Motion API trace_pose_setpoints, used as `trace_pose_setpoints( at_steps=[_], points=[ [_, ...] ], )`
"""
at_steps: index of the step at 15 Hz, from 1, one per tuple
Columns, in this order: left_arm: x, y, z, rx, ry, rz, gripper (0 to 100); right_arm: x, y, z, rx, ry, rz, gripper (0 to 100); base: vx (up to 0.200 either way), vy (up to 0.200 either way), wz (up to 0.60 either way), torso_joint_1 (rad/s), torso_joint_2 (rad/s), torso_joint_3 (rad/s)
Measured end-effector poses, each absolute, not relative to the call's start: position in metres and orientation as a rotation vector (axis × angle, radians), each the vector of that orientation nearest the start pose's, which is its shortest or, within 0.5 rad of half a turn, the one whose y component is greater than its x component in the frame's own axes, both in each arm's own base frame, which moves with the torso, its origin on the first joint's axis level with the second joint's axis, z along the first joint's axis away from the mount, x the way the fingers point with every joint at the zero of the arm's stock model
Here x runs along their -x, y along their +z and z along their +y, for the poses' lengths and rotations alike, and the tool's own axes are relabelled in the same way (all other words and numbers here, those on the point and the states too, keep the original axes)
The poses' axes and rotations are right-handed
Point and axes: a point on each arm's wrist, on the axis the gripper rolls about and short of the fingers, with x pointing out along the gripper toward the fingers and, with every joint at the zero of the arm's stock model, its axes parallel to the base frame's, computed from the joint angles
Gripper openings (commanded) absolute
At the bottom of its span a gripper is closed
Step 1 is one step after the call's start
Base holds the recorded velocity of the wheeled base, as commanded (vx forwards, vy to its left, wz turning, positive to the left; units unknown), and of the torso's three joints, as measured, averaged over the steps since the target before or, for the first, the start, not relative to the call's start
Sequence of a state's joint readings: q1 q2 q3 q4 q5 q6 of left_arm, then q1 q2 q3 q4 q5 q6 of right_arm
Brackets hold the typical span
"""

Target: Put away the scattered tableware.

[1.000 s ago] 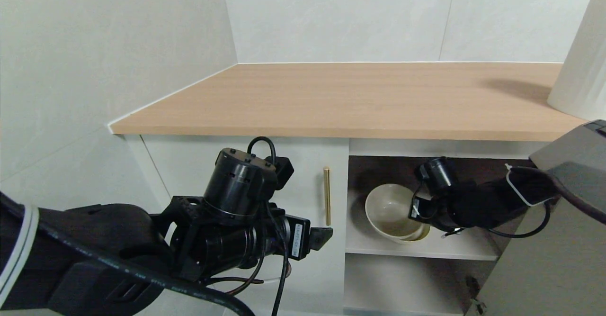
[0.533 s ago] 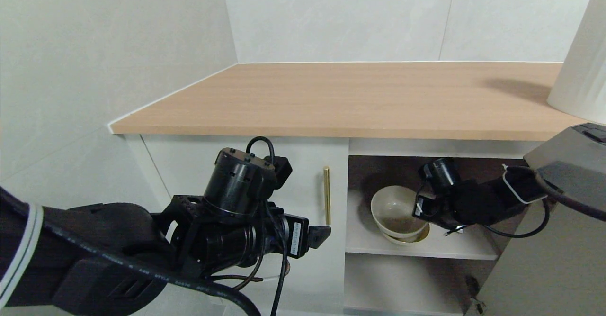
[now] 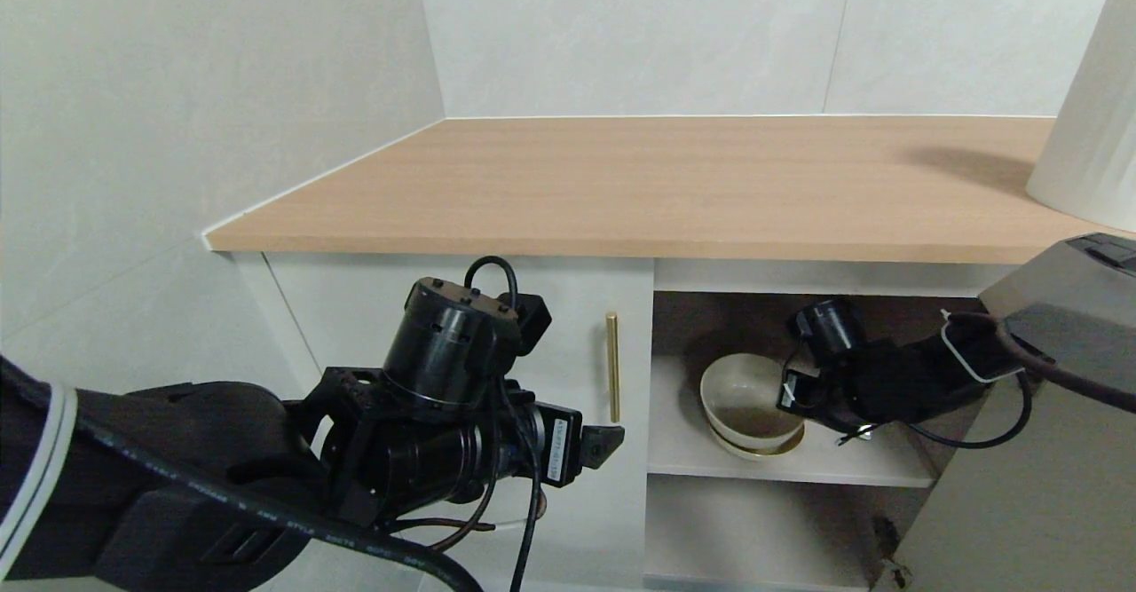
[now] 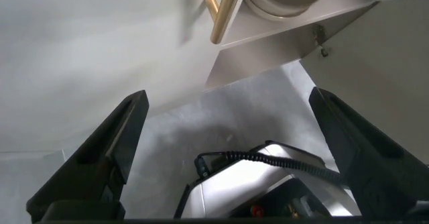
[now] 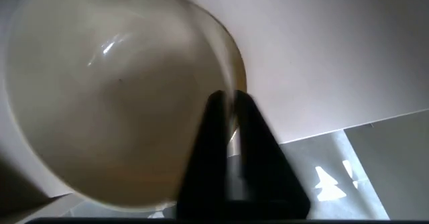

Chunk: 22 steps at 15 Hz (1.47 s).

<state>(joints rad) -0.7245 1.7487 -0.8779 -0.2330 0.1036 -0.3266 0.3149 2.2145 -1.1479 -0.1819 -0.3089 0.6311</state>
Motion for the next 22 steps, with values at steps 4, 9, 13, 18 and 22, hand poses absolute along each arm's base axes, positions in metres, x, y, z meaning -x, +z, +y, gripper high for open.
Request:
trace_pose_setpoints(
  at_steps=[4, 9, 13, 18, 22],
  points=[
    [-0.230, 0.149, -0.201, 0.046, -0.493, 0.681, 100, -0.377, 0.045, 0.116, -0.321, -0.255, 0.805, 100, 0.000, 0.000, 0.00, 0.000, 0.00, 0.000],
    [-0.229, 0.152, -0.200, 0.052, -0.496, 0.672, 100, -0.366, 0.052, 0.120, -0.296, -0.212, 0.823, 100, 0.000, 0.000, 0.00, 0.000, 0.00, 0.000],
    [-0.229, 0.154, -0.199, 0.056, -0.496, 0.667, 100, -0.344, 0.058, 0.139, -0.245, -0.135, 0.848, 100, 0.000, 0.000, 0.00, 0.000, 0.00, 0.000],
    [-0.227, 0.160, -0.196, 0.072, -0.498, 0.649, 100, -0.322, 0.078, 0.156, -0.225, -0.055, 0.830, 100, 0.000, 0.000, 0.00, 0.000, 0.00, 0.000],
    [-0.213, 0.187, -0.176, 0.116, -0.509, 0.564, 100, -0.272, 0.120, 0.159, -0.133, 0.093, 0.881, 100, 0.000, 0.000, 0.00, 0.000, 0.00, 0.000]
  ],
)
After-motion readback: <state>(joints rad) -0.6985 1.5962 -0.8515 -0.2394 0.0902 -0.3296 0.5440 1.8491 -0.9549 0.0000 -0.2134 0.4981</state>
